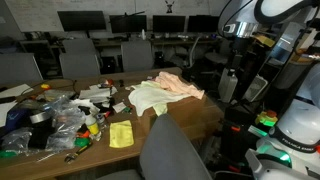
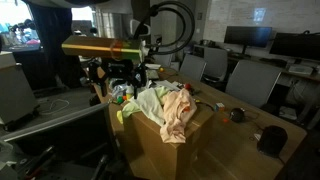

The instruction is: Pick up the cloths from the box and put them on the chair.

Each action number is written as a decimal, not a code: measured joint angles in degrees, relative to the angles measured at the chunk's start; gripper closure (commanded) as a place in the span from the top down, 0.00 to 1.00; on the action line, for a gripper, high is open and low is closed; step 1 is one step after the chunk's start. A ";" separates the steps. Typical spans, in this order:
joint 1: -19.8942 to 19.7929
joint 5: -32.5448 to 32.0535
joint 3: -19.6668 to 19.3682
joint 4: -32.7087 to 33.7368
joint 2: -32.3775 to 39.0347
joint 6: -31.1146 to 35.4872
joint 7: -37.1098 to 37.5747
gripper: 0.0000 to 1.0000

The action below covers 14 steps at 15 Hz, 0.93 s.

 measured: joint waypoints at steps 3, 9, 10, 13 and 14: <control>0.00 0.00 0.00 0.02 0.00 -0.01 0.00 1.00; 0.00 0.00 0.03 0.13 0.06 -0.01 0.07 1.00; 0.00 0.01 0.07 0.35 0.21 0.13 0.16 1.00; 0.35 0.65 0.19 2.02 2.06 3.35 1.62 1.00; 0.54 1.27 0.22 2.64 3.23 5.67 2.69 1.00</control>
